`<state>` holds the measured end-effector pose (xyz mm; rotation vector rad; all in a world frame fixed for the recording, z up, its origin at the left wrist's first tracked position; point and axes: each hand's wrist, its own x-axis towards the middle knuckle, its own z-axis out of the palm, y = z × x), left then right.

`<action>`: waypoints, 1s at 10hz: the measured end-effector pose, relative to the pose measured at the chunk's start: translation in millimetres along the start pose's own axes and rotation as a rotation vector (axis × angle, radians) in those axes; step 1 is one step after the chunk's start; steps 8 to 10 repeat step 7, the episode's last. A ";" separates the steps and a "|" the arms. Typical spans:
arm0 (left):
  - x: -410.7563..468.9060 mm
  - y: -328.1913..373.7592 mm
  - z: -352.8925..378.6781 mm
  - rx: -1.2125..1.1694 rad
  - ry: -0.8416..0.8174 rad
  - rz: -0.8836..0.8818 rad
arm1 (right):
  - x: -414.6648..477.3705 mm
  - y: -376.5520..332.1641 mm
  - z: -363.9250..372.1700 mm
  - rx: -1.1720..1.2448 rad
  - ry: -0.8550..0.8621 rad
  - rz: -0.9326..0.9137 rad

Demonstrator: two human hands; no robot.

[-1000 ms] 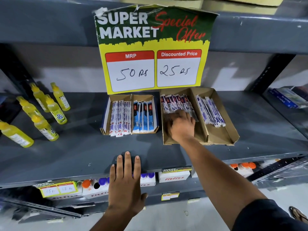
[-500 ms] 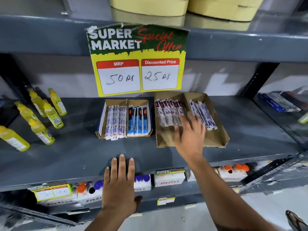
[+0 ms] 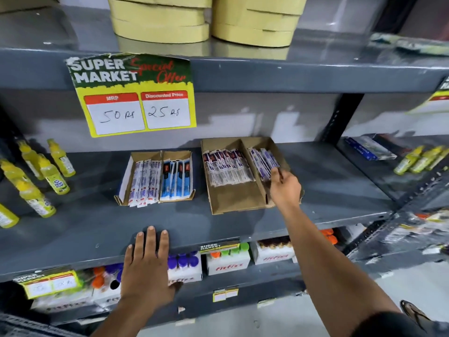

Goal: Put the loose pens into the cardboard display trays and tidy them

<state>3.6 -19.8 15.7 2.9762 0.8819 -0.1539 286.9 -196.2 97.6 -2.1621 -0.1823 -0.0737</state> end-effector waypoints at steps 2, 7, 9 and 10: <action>-1.9 3.4 -12.9 0.064 -0.003 0.022 | -13.0 14.4 17.3 -0.194 -0.099 -0.165; -5.3 -2.0 -26.0 -0.009 0.158 0.126 | -62.8 -23.9 -32.4 0.059 0.102 -0.467; -5.3 -2.0 -26.0 -0.009 0.158 0.126 | -62.8 -23.9 -32.4 0.059 0.102 -0.467; -5.3 -2.0 -26.0 -0.009 0.158 0.126 | -62.8 -23.9 -32.4 0.059 0.102 -0.467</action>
